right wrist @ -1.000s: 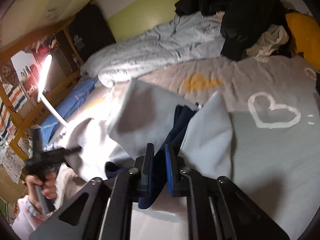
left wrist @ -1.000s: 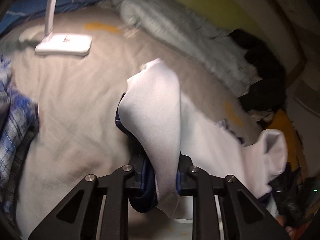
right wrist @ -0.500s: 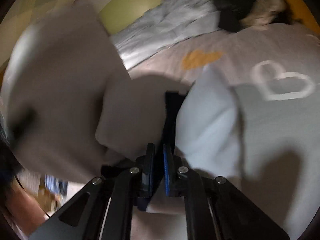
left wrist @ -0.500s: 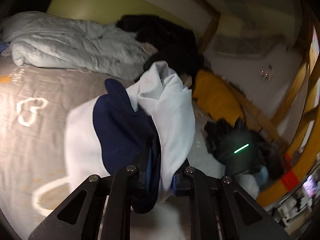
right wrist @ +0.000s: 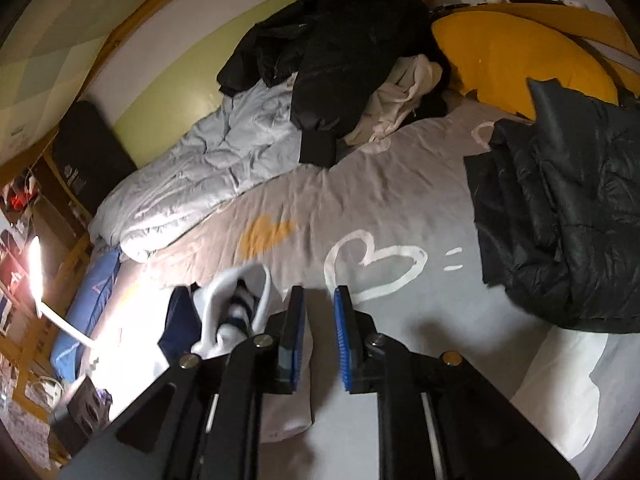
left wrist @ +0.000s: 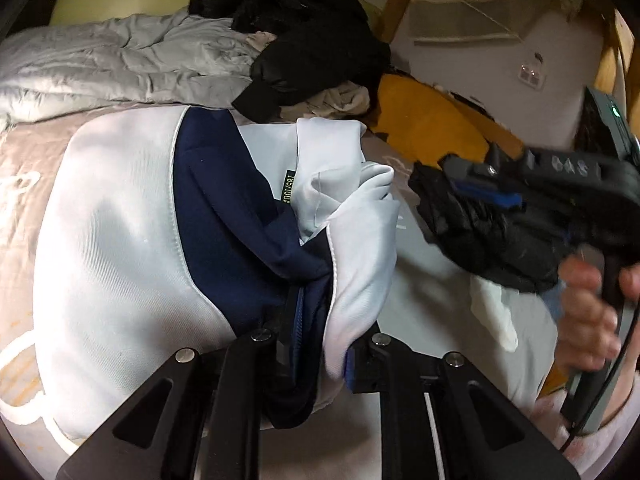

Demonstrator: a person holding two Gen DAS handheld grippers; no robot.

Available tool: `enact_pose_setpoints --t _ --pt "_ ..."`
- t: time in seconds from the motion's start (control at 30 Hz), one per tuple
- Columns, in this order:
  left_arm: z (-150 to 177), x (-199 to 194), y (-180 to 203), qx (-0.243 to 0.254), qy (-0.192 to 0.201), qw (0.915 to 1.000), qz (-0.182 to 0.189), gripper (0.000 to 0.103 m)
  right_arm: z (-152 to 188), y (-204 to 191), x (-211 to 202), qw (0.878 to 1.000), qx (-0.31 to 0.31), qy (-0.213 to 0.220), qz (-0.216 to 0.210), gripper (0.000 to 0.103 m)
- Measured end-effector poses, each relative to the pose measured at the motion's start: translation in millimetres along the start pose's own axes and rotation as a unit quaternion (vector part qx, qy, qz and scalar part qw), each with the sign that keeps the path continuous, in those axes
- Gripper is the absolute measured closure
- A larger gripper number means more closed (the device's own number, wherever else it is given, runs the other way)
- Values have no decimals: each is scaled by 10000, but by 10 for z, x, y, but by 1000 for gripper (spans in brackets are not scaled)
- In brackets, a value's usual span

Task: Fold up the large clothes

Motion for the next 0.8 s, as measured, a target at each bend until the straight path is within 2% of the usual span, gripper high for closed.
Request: enact_pose_setpoints --t 0.03,0.07,0.1,0.13,0.2,0.27,0.33,0.37,0.47,0.53,0.6,0.63,0.67,0.7,0.73,0.8 --pt "30 -25 17 22 4 10000 -11 87 14 -47 -24 10000 -78 30 29 88" --pt "48 -40 34 63 9 10000 -3 85 17 -75 -36 9999 -148 56 51 82" --pt "41 -84 38 69 0 10000 41 79 22 -113 -63 9996 -245 102 95 75" --pt "79 -145 53 37 7 9999 104 74 20 -123 -72 9993 -307 150 135 74" --pt "64 -347 141 12 177 9988 451 38 23 -108 -87 9989 -358 221 206 72" --pt "108 -652 325 387 578 9958 600 33 15 -92 -93 9988 -343 264 240 68" --pt "83 -807 547 904 778 9925 260 33 5 -67 -92 9989 -283 280 244 67" --pt "67 -849 584 929 832 9922 88 33 -2 -52 -91 9990 -246 293 240 67" --pt "28 -950 500 654 866 9941 68 33 -5 -19 -115 9990 -161 355 219 67" --pt "51 -1054 379 537 942 9941 -92 33 -1 -18 -138 9990 -151 394 120 62" --pt "96 -1172 208 454 1042 9924 -459 31 12 -50 -149 9989 -210 417 -33 50" --pt "119 -1230 88 383 1111 9906 -700 30 23 -91 -142 9986 -299 414 -104 48" --pt "137 -1283 -47 301 1165 9882 -944 25 39 -141 -130 9983 -405 400 -144 41" --pt "132 -1324 -193 201 1186 9850 -1234 20 59 -202 -116 9978 -513 382 -165 28" --pt "135 -1350 -344 82 1185 9814 -1506 19 81 -266 -96 9973 -608 367 -175 22" --pt "129 -1369 -635 -213 1139 9767 -1805 11 157 -431 -28 9959 -793 370 -205 2"
Point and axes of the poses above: each gripper's, at about its wrist camera, not at the fingertips, and x roughly the way its jaws point, y to its right, z to its underside, the point moved 2 cm from there along x, roughly the way its jaws point, and after that the axes turned 9 degrees about -y, right-handed, at the moved point
